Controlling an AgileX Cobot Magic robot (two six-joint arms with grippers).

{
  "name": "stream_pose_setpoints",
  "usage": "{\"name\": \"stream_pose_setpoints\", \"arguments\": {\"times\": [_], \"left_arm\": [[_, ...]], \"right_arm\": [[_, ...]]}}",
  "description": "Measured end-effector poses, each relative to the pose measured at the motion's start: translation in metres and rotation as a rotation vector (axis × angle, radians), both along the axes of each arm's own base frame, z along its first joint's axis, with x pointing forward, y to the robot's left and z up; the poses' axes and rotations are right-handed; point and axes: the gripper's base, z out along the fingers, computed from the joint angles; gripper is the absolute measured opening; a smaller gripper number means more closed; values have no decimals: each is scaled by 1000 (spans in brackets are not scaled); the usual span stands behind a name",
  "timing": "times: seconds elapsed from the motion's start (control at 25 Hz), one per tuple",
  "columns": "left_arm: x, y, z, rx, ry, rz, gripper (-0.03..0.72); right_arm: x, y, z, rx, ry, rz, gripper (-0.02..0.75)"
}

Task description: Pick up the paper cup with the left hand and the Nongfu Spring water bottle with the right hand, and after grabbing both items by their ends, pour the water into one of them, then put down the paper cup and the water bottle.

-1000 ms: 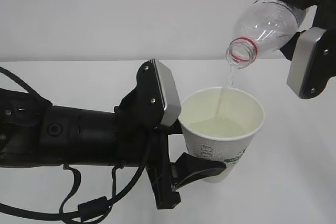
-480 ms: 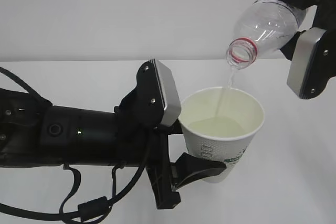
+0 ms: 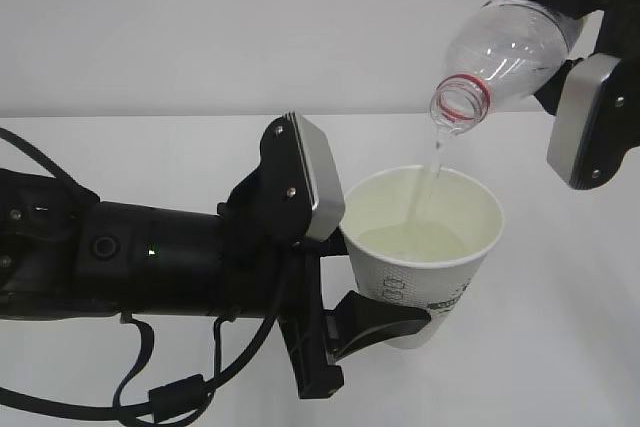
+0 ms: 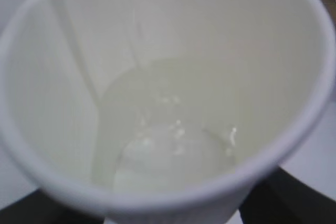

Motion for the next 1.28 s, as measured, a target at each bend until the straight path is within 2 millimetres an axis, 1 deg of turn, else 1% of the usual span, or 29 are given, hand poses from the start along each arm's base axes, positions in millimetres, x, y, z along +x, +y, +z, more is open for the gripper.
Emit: {"name": "stream_pose_setpoints", "arguments": {"times": [1.28], "left_arm": [[2, 0, 1, -15, 16, 26, 492]], "right_arm": [[0, 0, 1, -14, -18, 4, 440]]}}
